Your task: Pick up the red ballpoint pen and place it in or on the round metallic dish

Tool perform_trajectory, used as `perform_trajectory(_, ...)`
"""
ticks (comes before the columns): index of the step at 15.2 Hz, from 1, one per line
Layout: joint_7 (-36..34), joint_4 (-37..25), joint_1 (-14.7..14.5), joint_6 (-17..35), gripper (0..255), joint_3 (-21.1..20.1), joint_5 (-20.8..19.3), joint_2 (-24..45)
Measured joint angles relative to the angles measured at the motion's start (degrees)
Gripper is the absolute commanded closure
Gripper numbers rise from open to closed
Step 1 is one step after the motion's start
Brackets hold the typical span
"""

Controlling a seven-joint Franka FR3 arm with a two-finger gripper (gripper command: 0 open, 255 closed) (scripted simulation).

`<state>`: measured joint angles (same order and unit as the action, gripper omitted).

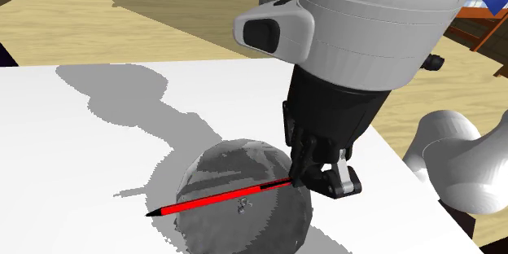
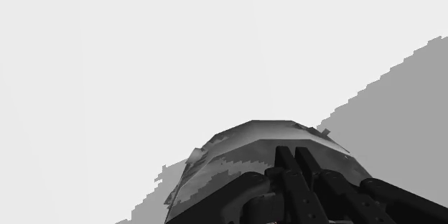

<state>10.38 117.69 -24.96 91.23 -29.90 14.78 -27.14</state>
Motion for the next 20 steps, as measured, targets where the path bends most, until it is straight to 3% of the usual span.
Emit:
perform_trajectory(7, 0.1, 0.9, 0.0, 0.9, 255, 0.0, 0.1, -0.2)
perform_trajectory(8, 0.1, 0.9, 0.0, 0.9, 0, 0.0, 0.1, -0.2)
perform_trajectory(14, 0.1, 1.0, -0.1, 0.9, 0, -0.1, 0.1, -0.1)
perform_trajectory(20, -0.6, -7.4, 0.6, -5.6, 0, 0.6, -1.0, 1.8)
